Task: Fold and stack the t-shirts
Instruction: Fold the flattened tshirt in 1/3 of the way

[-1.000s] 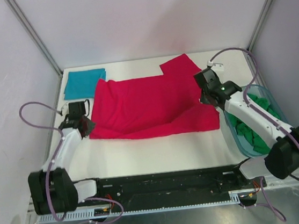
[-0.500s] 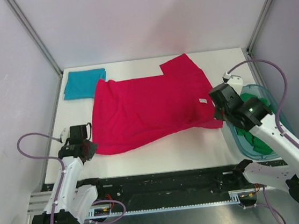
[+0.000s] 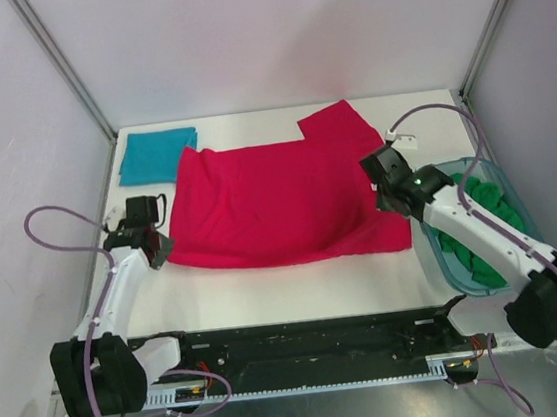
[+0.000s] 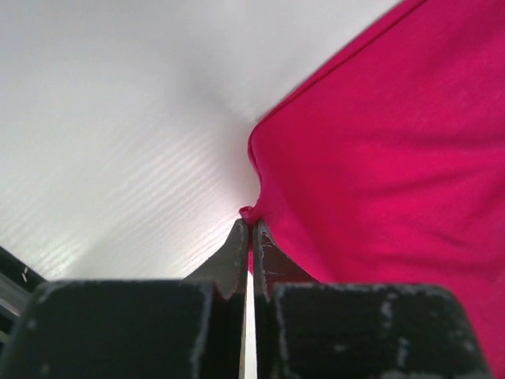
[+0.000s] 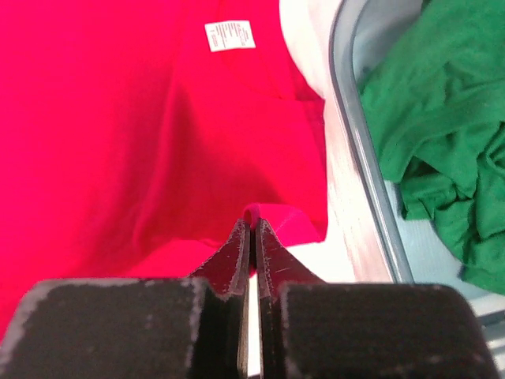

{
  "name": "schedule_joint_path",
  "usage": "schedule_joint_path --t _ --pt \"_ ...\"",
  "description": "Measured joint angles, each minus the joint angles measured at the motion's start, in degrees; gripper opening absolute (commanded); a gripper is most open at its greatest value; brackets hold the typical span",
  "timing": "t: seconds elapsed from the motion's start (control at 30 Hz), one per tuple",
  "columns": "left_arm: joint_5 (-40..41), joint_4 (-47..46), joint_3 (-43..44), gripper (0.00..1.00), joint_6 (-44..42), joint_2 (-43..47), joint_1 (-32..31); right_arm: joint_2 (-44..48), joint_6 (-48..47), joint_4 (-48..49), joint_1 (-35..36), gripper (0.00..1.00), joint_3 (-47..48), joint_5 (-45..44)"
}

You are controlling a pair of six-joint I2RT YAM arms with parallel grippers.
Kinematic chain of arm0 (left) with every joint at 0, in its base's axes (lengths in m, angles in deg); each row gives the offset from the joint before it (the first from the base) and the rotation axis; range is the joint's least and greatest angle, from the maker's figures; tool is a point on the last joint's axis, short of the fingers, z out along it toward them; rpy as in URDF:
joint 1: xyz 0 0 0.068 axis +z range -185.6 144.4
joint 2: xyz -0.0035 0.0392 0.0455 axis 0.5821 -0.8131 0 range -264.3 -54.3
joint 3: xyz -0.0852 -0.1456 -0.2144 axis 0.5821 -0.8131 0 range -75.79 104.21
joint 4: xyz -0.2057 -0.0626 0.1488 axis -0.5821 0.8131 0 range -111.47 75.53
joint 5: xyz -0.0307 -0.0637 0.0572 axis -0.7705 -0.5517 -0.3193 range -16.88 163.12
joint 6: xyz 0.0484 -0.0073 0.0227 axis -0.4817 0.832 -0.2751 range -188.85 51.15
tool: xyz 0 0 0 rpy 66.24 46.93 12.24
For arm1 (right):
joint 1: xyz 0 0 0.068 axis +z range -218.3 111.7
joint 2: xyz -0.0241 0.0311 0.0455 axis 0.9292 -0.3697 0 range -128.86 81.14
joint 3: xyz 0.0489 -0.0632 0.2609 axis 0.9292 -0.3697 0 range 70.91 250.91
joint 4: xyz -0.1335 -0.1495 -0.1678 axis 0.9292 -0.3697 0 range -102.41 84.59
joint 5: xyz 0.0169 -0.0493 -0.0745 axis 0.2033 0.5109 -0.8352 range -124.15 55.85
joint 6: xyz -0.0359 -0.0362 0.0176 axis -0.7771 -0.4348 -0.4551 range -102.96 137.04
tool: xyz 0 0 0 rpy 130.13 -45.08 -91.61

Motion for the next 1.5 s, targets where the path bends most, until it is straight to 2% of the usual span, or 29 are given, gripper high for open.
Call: schedule_joint_path --t 0.17,0.4,0.5,0.73,0.97,1.1,1.2,1.3,1.5 --pt "2.5 -0.5 1.4 0.00 -1.9 0.5 1.0 -4.5 -1.7 5.4 -2.4 0.00 -0.3 1.2" --pt "3.1 1.5 -4.6 0.00 -2.2 13.2 2.3 -3.6 -1.6 4.8 -2.1 0.00 -0.4 1.5" --pt "2.8 3.1 -5.3 0.00 -1.6 15.9 1.4 -1.1 -1.6 3.5 -1.9 0.00 -0.4 1.5" --pt "2.7 4.8 -5.3 0.00 -0.1 15.6 -1.9 6.3 0.3 -2.2 -1.1 0.00 -0.4 1.2" --pt "1.3 6.8 -6.0 0.00 2.5 16.9 -2.3 10.9 5.6 -9.5 6.0 0.00 -1.2 0.3" --pt "1.0 8.0 -6.7 0.00 3.8 18.2 -2.3 13.2 7.4 -12.0 7.8 0.00 -1.8 -0.6" --pt "1.2 8.3 -6.4 0.00 4.0 15.7 -2.3 12.6 6.8 -11.0 7.6 0.00 -2.0 -1.1" --pt "1.7 7.6 -3.4 0.00 3.0 8.7 -2.3 9.4 4.6 -7.0 6.1 0.00 -2.1 -1.7" --pt "2.2 1.2 5.3 0.00 -1.7 -9.1 -2.3 -3.9 -2.4 8.5 0.6 0.00 -2.2 -2.2"
